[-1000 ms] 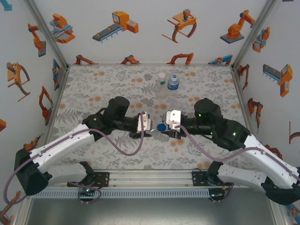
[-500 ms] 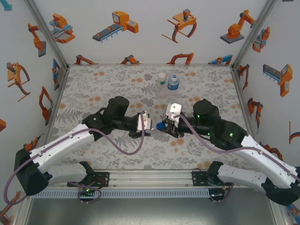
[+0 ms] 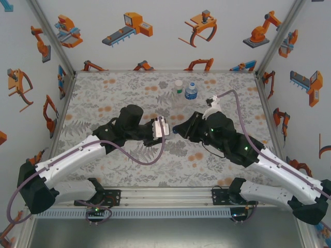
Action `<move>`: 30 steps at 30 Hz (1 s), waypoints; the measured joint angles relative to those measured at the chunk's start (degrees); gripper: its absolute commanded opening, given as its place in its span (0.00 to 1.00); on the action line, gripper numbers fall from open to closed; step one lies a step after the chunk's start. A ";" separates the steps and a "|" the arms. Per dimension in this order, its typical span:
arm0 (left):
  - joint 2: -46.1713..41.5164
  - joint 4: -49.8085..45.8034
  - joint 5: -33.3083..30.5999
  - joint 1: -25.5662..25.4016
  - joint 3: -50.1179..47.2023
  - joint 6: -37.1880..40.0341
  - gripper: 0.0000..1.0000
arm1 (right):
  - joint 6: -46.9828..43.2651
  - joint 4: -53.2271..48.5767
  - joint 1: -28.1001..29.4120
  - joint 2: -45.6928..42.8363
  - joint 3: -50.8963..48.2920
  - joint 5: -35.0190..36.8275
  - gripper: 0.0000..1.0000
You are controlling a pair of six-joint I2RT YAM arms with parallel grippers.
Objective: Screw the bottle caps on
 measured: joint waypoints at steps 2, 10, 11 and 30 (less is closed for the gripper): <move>0.17 -0.15 -0.79 0.04 0.00 -0.07 0.00 | 2.78 -0.39 0.00 0.72 0.11 0.79 0.02; 0.37 0.20 -1.22 0.20 0.00 -0.15 0.00 | 1.70 -1.64 -0.04 1.77 1.53 1.68 0.36; 0.37 0.44 -1.14 0.20 0.00 -0.15 0.00 | -0.50 -1.44 -0.02 1.57 1.62 1.57 0.40; 0.31 -0.52 8.11 -0.83 0.02 0.09 0.00 | -65.61 -3.98 -0.48 -2.91 8.46 -20.63 0.49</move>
